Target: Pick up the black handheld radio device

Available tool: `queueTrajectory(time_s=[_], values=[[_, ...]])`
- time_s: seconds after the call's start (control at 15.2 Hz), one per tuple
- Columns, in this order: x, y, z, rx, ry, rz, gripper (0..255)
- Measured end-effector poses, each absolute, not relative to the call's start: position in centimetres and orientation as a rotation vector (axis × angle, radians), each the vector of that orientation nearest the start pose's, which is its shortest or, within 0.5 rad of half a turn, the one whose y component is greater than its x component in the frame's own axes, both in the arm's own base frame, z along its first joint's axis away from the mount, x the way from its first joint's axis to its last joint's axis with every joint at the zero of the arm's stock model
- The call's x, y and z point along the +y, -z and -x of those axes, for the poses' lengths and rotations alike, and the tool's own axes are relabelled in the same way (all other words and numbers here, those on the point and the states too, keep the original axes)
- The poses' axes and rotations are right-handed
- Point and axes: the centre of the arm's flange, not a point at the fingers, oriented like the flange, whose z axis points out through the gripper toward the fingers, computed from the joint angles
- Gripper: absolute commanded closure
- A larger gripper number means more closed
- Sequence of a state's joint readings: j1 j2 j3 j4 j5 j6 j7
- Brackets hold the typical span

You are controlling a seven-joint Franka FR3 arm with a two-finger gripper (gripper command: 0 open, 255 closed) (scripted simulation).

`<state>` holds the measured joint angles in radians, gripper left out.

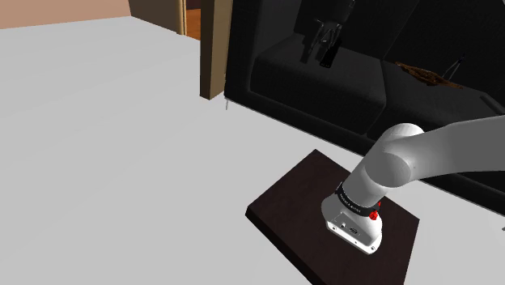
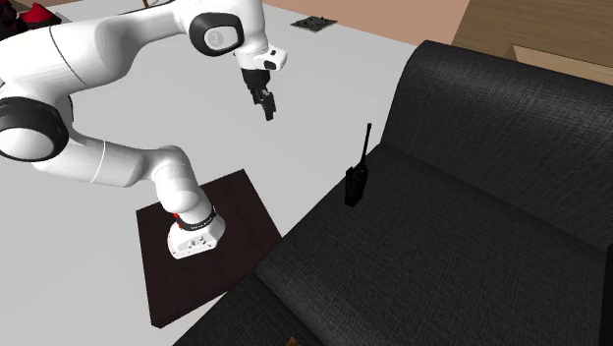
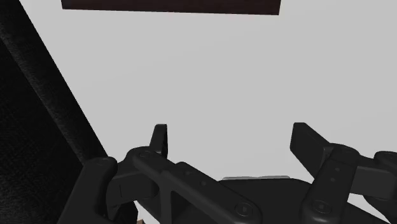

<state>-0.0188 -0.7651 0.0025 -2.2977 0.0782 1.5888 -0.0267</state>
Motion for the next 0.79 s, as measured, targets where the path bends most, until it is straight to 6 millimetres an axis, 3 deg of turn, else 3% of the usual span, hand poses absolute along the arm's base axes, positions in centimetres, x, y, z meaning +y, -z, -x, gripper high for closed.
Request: queueTrajectory(time_s=[0.13,0.33,0.79], values=[[-0.1,-61.2,-31.6,-0.010,0.098,3.070,0],[-2.8,-61.0,-32.2,0.020,0.151,3.094,0],[-10.7,-61.1,-33.2,0.106,0.297,3.155,0]])
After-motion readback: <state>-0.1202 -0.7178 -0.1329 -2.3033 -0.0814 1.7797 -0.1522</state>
